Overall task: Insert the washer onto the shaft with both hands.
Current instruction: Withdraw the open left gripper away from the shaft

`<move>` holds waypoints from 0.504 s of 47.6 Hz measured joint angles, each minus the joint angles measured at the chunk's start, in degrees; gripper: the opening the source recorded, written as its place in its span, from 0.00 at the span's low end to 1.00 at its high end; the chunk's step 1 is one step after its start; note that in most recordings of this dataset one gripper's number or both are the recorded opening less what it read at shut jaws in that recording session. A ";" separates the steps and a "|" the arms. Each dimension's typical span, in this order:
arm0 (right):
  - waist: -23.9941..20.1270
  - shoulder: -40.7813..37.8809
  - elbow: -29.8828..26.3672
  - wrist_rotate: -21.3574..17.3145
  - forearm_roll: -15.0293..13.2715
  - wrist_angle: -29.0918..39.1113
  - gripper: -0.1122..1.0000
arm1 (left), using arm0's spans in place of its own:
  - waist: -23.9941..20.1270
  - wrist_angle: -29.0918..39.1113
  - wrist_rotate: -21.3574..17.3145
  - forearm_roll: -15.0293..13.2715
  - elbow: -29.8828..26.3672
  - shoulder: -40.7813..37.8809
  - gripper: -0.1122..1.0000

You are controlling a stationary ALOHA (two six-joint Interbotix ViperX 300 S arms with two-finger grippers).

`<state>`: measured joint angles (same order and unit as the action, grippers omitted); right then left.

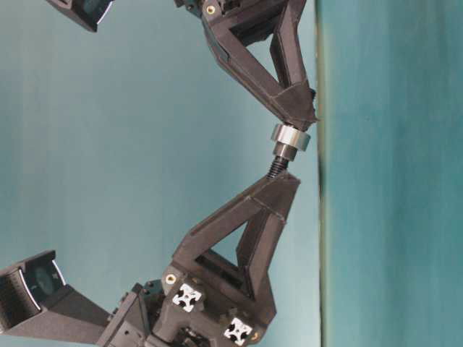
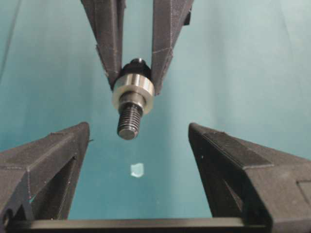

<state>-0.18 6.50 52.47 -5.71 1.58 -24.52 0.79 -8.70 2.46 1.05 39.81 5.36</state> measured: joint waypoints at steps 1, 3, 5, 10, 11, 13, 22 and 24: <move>-0.09 0.00 0.09 0.00 0.09 0.09 0.10 | 0.00 0.18 0.00 -0.09 -0.09 0.00 0.90; 0.00 0.00 0.09 0.00 0.09 0.09 0.10 | 0.00 0.70 0.00 -0.09 -0.09 0.18 0.90; 0.00 0.00 0.09 0.00 0.09 0.09 0.10 | 0.00 1.14 -0.09 0.00 0.00 0.26 0.90; 0.00 0.00 0.00 0.00 0.09 0.00 0.10 | 0.00 2.11 -0.09 -0.09 0.09 0.53 0.90; 0.00 0.00 0.00 0.00 0.00 0.09 0.10 | 0.00 2.20 0.00 -0.09 0.18 0.70 0.90; -0.09 0.00 0.00 0.00 0.09 0.09 0.10 | 0.00 2.29 -0.09 0.00 0.26 0.88 0.90; -0.09 0.00 0.00 0.00 0.09 0.09 0.10 | 0.09 2.37 -0.18 -0.09 0.88 1.76 0.90; -0.09 0.00 0.00 0.00 0.00 0.09 0.10 | 0.09 2.37 -0.18 -0.09 0.97 1.85 0.90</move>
<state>-0.26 6.50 52.47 -5.71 1.58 -24.43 0.88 -6.33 2.29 0.97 40.78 7.21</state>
